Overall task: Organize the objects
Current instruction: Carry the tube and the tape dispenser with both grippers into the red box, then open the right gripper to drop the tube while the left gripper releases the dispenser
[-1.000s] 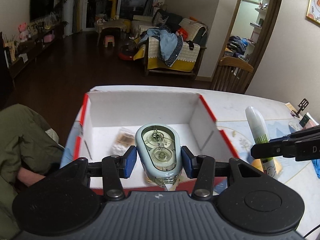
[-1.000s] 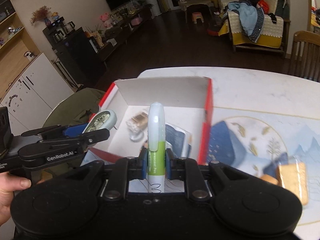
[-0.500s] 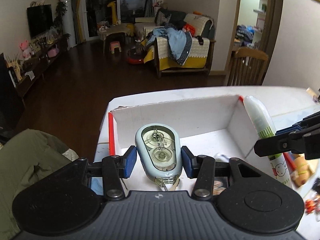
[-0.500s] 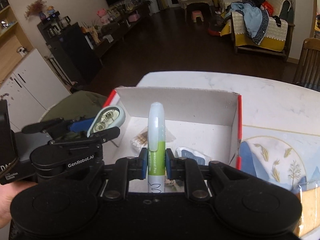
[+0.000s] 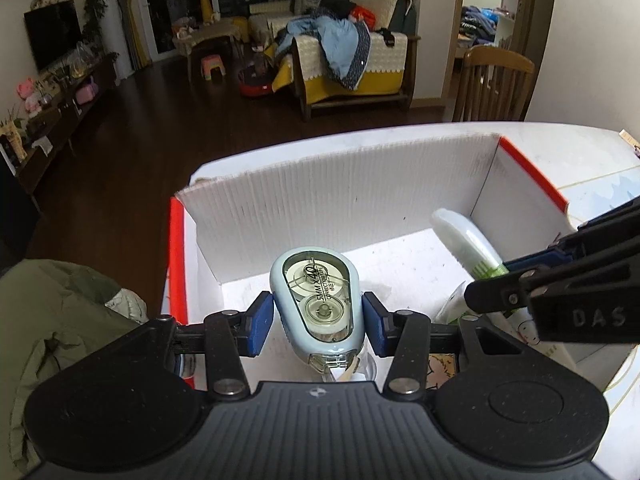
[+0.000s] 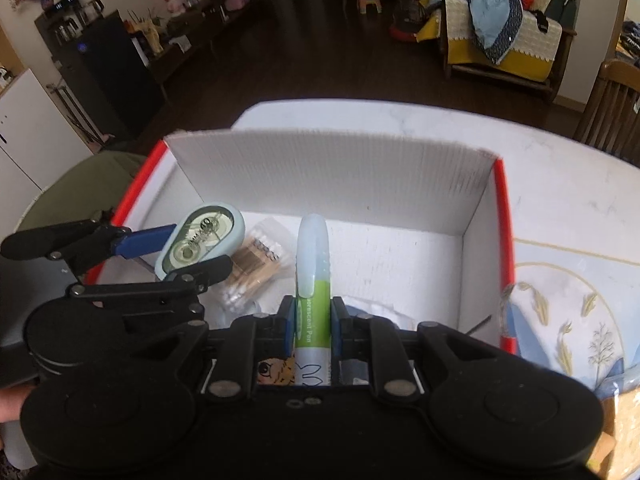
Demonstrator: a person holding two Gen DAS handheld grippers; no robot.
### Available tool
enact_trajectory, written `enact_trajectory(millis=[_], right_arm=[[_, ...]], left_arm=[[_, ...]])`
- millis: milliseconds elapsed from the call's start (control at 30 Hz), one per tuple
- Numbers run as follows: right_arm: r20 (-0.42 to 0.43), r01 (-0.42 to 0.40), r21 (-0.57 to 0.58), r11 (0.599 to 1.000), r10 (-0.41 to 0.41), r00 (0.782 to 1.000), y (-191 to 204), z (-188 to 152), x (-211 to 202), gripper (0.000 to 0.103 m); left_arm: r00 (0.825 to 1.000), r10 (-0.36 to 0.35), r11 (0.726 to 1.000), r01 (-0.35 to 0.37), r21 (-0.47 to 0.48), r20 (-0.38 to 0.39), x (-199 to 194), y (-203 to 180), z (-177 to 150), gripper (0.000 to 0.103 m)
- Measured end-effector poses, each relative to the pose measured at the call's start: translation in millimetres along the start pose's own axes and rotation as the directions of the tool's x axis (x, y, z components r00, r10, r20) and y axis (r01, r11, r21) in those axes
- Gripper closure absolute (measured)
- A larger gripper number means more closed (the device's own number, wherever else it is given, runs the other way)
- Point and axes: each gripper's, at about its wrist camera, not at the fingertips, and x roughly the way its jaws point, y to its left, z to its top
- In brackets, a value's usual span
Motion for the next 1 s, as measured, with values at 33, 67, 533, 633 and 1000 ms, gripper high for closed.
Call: enact_trajectory(millis=[33,67,533,633,1000], right_arm=[[-0.008,0.001,-0.001,1.000,-0.001,1.000,0,-1,4,0.086],[-0.015,0.007,-0.008,1.000,-0.007,1.000,0,-2,8,0.086],[-0.032,0.036,-0.066,0.997,-0.038,0.999,9,-10,21,0.077],[-0.027,0.027,-0.067,0.997,-0.029,0.999,8,-13,13,0.070],[0.039,-0.040,-0.043,0.998,0.042,0.998,-7,-18,-34,0.062]], left_arm=[[1.000,-0.002,1.000,0.002,-0.001,-0.003,2,0,-1,0.056],[1.000,-0.004,1.000,0.004,0.001,-0.008,5,1,-2,0.056],[0.991,-0.001,0.997,0.011,0.079,-0.130,23,-5,-2,0.056],[0.990,-0.010,0.996,0.021,0.081,-0.138,23,-6,-3,0.056],[0.991,-0.021,0.998,0.029,0.057,-0.128,21,-6,4,0.037]])
